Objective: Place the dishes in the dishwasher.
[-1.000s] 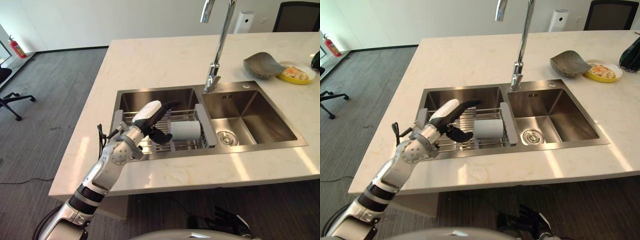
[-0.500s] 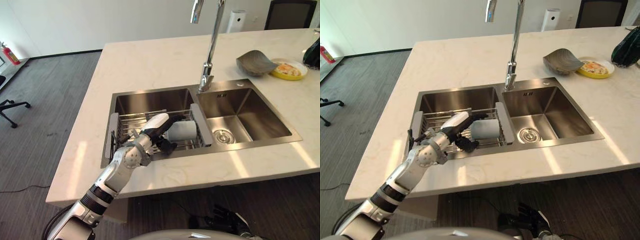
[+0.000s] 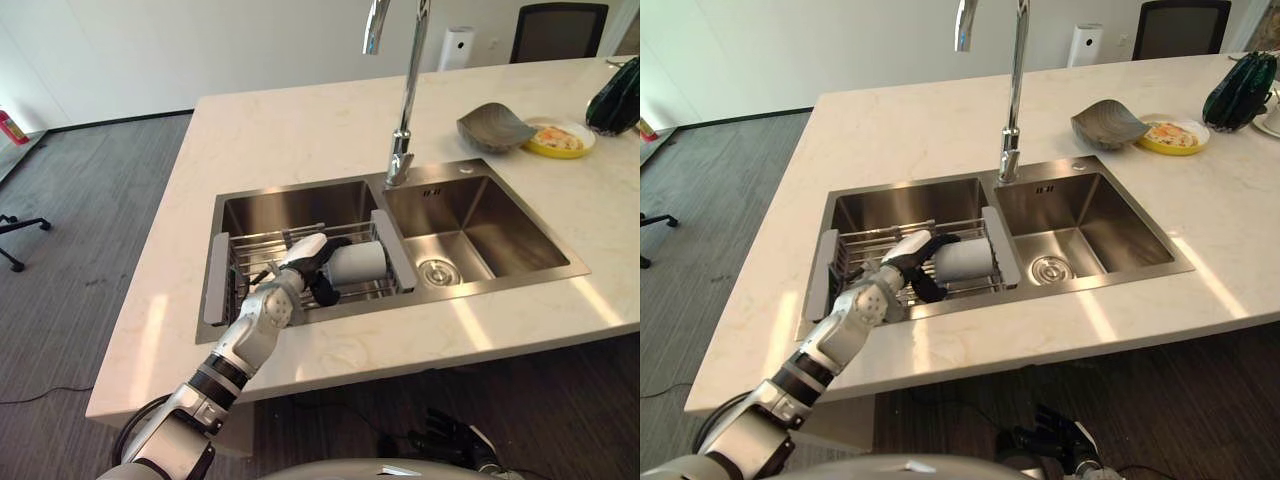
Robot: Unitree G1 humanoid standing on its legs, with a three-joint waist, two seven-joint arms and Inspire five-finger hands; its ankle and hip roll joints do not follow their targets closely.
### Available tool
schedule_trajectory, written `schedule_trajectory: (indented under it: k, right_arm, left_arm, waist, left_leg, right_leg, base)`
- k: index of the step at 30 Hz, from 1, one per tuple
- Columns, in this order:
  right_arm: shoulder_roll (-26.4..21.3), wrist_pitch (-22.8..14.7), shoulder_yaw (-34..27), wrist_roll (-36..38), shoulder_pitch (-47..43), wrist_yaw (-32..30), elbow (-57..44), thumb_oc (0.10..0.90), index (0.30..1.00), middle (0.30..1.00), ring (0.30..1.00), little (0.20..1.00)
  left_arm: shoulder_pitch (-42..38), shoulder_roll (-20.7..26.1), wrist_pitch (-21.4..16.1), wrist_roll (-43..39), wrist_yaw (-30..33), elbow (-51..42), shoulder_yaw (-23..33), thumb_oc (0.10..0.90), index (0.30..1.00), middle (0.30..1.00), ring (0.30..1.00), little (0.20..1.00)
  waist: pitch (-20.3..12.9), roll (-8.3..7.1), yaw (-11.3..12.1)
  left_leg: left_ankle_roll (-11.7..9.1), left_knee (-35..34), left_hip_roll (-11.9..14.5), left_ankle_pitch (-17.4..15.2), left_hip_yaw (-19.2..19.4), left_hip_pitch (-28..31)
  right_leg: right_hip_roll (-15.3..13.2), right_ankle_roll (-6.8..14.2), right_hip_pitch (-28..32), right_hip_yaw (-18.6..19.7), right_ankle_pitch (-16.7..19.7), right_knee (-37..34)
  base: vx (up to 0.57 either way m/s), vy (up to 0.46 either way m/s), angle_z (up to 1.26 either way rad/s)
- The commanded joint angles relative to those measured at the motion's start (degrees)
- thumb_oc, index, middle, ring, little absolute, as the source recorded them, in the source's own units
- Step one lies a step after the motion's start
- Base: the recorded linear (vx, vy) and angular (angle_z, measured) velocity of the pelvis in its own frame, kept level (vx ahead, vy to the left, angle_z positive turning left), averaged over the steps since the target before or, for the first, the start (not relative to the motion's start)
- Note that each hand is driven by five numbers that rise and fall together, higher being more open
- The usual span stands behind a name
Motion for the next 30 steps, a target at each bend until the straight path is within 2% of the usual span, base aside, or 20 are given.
schedule_trajectory:
  k: [1,11,22,23,26,30]
  right_arm:
    - [-0.5,-1.6,1.7,0.4,-1.0,0.5,0.3,0.8,0.9,0.9,0.9,0.9]
    - [-0.6,-1.5,1.9,-0.3,-1.1,0.5,1.3,0.8,0.9,0.9,0.9,0.9]
    - [-0.7,-1.5,2.3,-0.2,-2.2,0.5,2.1,0.8,0.9,0.9,0.9,0.9]
    - [-0.9,-1.4,2.7,-0.3,-2.8,0.3,2.1,0.8,0.9,0.9,0.9,0.9]
    - [-1.0,-1.4,2.8,-0.4,-3.1,0.3,2.4,0.8,0.9,0.9,0.9,0.9]
    - [-1.1,-0.3,3.1,-0.5,-4.0,0.8,3.5,0.8,0.9,0.9,0.9,0.9]
  left_arm:
    - [-13.0,-1.8,-0.8,2.7,3.7,4.0,-2.3,0.8,0.9,0.9,0.9,0.9]
    - [-14.0,-3.1,0.1,2.8,3.0,3.9,-3.5,0.8,0.9,0.9,0.9,0.9]
    - [-18.7,-5.8,0.3,2.4,3.3,3.4,-4.2,0.8,0.9,0.9,0.9,0.9]
    - [-21.6,-7.5,0.7,2.8,3.0,5.0,-5.0,0.8,0.9,0.9,0.9,0.9]
    - [-22.4,-8.1,0.7,2.9,3.2,5.9,-5.3,0.8,0.9,0.9,0.9,0.9]
    - [-24.5,-11.2,0.8,3.4,3.1,10.0,-7.8,0.8,0.9,0.9,0.9,0.9]
  waist:
    - [-1.6,-0.08,-0.9]
    - [-1.4,0.27,-1.2]
    - [-1.7,0.75,-1.2]
    - [-1.8,0.92,-1.4]
    - [-1.8,0.98,-1.4]
    - [-1.7,1.62,-1.9]
  left_leg:
    - [-3.1,0.6,0.5,0.4,-0.4,-1.5]
    - [-3.1,0.6,0.5,0.5,-0.2,-1.7]
    - [-2.9,0.6,0.4,0.4,-0.7,-1.9]
    - [-2.9,0.6,0.2,0.4,-0.8,-1.9]
    - [-2.9,0.6,0.2,0.4,-0.8,-1.9]
    - [-2.8,0.6,-0.1,0.4,-0.6,-1.9]
  right_leg:
    - [-2.1,3.0,4.2,-0.9,-7.6,1.1]
    - [-2.0,2.8,3.8,-0.8,-7.5,1.1]
    - [-2.0,2.8,3.9,-1.0,-7.6,1.1]
    - [-2.1,2.8,4.0,-1.0,-7.6,1.1]
    - [-2.2,2.8,4.0,-1.0,-7.6,1.1]
    - [-2.3,2.8,3.8,-0.9,-7.3,1.1]
  base:
    - [0.0,0.0,0.0]
    - [0.0,0.0,0.0]
    - [0.0,0.0,0.0]
    - [0.0,0.0,0.0]
    - [0.0,0.0,0.0]
    - [-0.02,-0.002,-0.01]
